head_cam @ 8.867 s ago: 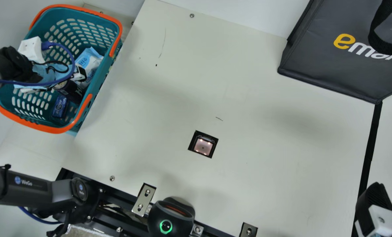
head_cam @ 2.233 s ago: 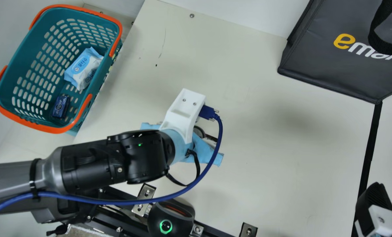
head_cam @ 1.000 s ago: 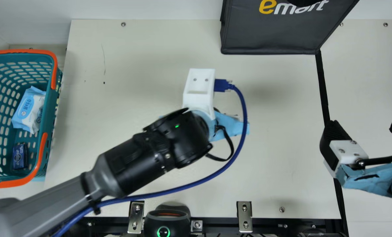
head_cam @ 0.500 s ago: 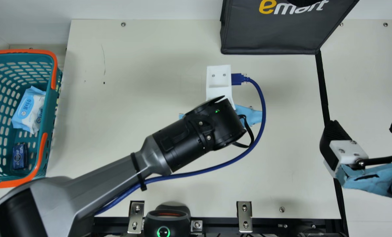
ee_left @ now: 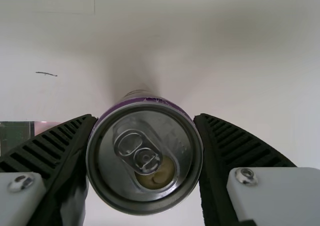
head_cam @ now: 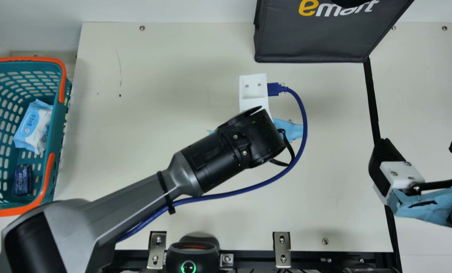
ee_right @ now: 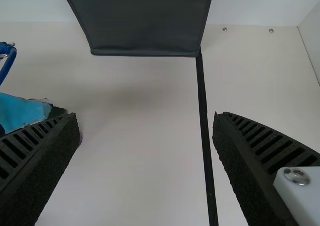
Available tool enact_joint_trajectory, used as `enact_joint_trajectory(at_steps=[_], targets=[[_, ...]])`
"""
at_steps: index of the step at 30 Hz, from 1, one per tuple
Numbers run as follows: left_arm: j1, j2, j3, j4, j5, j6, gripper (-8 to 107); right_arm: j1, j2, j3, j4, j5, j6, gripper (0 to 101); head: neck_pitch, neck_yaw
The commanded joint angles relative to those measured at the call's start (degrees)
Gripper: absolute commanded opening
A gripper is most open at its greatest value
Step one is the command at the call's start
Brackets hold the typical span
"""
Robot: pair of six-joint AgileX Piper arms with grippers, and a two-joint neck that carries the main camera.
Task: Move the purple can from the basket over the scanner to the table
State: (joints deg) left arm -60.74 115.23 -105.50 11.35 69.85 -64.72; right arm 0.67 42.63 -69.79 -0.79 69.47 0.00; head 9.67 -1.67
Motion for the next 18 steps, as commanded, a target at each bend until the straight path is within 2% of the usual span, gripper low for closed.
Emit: enact_joint_trajectory(at_steps=[1, 9, 16, 18], targets=[[0.08, 0.09, -0.17, 0.10, 0.05, 0.08, 62, 0.00, 0.00, 0.00, 0.00, 0.00, 0.00, 95, -1.75, 0.09], [0.13, 0.02, -1.45, -0.02, 0.05, 0.36, 89, 0.00, 0.00, 0.00, 0.00, 0.00, 0.00, 95, -1.75, 0.09], [0.41, -1.88, -4.83, -1.65, 0.05, 2.79, 90, 0.00, 0.00, 0.00, 0.00, 0.00, 0.00, 95, -1.75, 0.09], [0.87, -3.22, -4.41, -2.43, -1.12, 3.78, 90, 0.00, 0.00, 0.00, 0.00, 0.00, 0.00, 95, -1.75, 0.09]])
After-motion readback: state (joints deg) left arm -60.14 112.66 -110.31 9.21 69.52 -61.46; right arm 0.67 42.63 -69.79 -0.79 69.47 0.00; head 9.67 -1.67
